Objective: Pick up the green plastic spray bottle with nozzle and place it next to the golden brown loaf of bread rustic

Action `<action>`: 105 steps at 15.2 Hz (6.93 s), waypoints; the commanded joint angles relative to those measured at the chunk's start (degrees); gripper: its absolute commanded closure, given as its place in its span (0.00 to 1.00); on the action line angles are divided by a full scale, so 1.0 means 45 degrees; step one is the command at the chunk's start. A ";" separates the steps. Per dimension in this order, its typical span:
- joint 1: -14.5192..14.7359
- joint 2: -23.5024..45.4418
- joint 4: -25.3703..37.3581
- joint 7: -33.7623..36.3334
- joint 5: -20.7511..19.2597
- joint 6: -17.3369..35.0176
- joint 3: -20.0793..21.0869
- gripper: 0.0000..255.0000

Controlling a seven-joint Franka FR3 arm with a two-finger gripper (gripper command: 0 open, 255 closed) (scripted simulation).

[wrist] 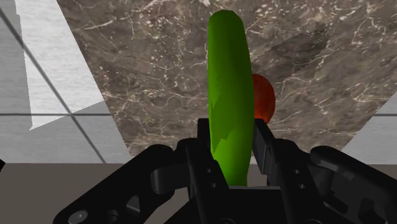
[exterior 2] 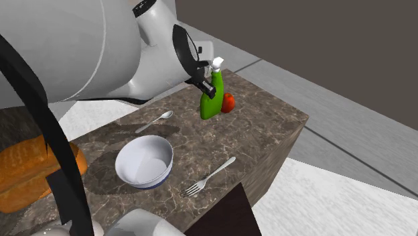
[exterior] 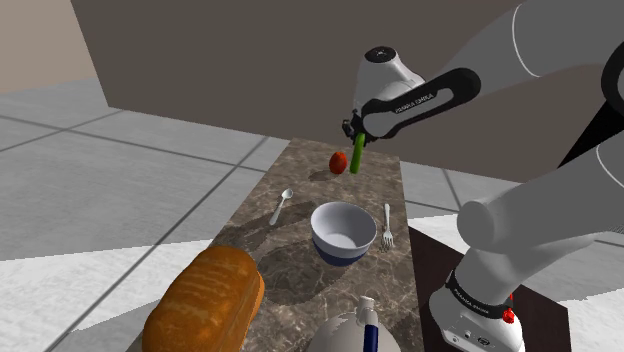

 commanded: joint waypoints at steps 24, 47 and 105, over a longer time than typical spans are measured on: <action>0.0807 -0.1186 0.3151 -0.2124 0.1306 -0.4139 -0.1215 1.00; 0.2472 -0.3967 0.4109 -0.0562 0.2864 -0.8195 0.0312 1.00; 0.2371 -0.5702 0.7414 0.7492 0.7715 -1.1362 0.9909 1.00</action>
